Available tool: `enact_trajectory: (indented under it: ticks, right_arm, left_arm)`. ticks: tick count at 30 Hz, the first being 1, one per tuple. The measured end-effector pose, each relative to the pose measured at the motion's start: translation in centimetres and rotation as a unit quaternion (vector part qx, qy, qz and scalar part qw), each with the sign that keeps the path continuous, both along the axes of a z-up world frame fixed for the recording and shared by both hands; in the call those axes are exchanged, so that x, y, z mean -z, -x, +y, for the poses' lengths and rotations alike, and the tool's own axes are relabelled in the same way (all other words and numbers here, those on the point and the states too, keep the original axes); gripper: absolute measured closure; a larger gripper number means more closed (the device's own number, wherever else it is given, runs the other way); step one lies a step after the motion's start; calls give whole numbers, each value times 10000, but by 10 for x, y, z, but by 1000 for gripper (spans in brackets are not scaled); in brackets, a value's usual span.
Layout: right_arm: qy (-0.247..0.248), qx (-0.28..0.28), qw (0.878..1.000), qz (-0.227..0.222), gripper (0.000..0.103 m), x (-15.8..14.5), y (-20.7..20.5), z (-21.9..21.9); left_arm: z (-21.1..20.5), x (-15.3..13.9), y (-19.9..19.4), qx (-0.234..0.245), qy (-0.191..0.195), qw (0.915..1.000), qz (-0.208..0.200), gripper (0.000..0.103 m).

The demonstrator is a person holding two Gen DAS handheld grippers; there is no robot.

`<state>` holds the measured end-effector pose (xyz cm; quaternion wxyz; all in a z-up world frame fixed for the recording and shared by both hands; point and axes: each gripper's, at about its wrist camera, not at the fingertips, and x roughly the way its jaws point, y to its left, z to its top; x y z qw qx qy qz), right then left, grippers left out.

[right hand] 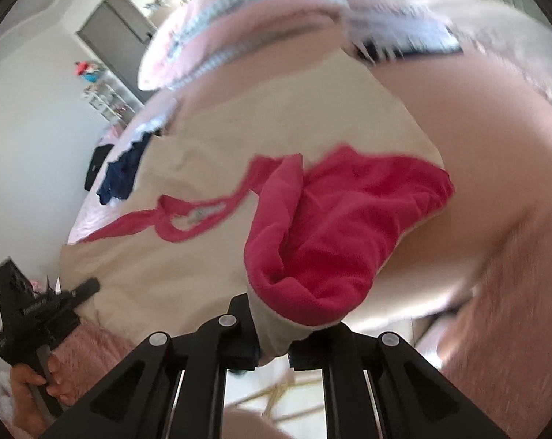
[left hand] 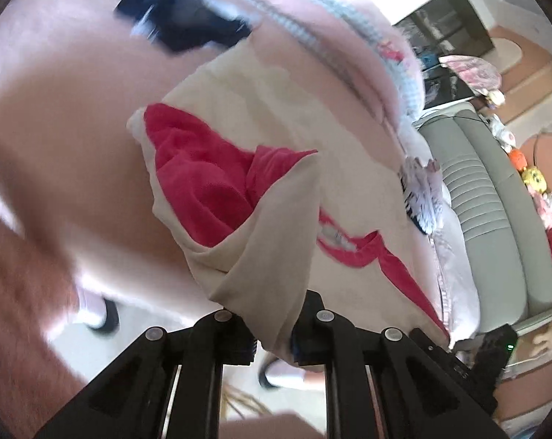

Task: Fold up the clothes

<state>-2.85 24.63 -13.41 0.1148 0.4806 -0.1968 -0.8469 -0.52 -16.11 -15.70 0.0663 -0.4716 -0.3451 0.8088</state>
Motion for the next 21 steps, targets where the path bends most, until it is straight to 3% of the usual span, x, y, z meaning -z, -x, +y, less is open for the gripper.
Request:
enact_trajectory:
  ticks: [7, 10, 17, 19, 21]
  right_arm:
    - [-56, 31, 9998, -211, 95, 6, 6, 3]
    - [-80, -100, 9999, 49, 95, -13, 11, 2]
    - [642, -104, 9979, 5, 95, -37, 58, 10]
    - [765, -93, 9970, -1, 95, -43, 79, 11]
    - [831, -69, 9965, -41, 94, -47, 107, 12]
  left_arm:
    - [-4, 11, -6, -63, -343, 9993, -156, 92]
    - [-6, 1, -4, 65, -594, 9982, -53, 92]
    - [-22, -18, 62, 376, -1477, 9882, -140, 92]
    - [-21, -23, 90, 486, -1658, 9845, -292, 87]
    - [-26, -28, 125, 565, -2071, 9764, -224, 64]
